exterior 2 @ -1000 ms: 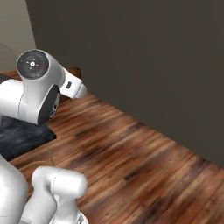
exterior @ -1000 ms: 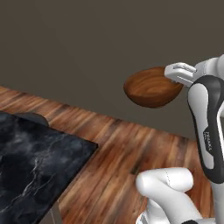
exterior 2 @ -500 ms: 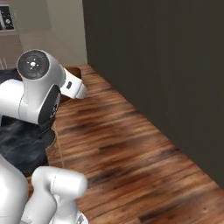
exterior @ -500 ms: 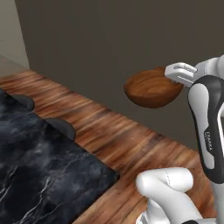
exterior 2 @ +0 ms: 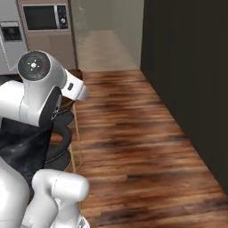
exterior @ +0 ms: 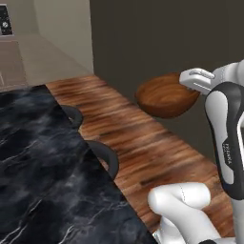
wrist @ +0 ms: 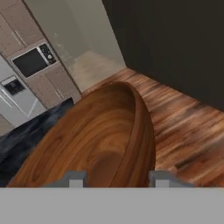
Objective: Pick up the bowls from the cabinet and place each bowl in front of a stool on the dining counter.
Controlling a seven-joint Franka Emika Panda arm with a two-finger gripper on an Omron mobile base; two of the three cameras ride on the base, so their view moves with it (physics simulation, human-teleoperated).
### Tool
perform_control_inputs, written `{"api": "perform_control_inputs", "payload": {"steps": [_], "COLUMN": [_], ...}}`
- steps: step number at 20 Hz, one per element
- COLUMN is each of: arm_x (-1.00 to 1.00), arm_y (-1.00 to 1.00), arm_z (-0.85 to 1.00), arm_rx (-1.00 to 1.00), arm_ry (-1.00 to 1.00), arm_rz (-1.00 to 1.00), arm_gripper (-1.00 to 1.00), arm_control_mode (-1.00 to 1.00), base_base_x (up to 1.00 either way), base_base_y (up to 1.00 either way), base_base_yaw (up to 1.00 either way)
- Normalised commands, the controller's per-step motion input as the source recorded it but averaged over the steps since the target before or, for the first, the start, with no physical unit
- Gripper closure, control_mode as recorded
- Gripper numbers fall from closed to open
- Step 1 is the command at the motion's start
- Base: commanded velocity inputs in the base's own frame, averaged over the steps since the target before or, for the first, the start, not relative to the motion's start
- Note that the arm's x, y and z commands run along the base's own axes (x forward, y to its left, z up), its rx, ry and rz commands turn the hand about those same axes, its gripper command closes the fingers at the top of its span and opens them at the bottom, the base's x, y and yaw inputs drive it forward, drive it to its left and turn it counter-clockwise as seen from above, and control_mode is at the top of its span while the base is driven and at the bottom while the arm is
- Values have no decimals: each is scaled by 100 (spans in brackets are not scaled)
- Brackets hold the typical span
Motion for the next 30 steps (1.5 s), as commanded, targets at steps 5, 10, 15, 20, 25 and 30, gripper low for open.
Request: {"api": "perform_control_inputs", "payload": {"steps": [5, 10, 15, 20, 25, 30], "arm_x": [0, 0, 0, 0, 0, 0], "arm_y": [0, 0, 0, 0, 0, 0], "arm_z": [0, 0, 0, 0, 0, 0], "arm_rx": [0, 0, 0, 0, 0, 0], "arm_ry": [0, 0, 0, 0, 0, 0], "arm_rz": [0, 0, 0, 0, 0, 0], "arm_gripper": [100, 100, 100, 100, 100, 100], "arm_control_mode": [100, 100, 100, 100, 100, 100], "base_base_x": [100, 100, 100, 100, 100, 100], "base_base_y": [-38, -50, -42, -15, -37, -54], "base_base_yaw": [47, 47, 52, 59, 59, 52]}}
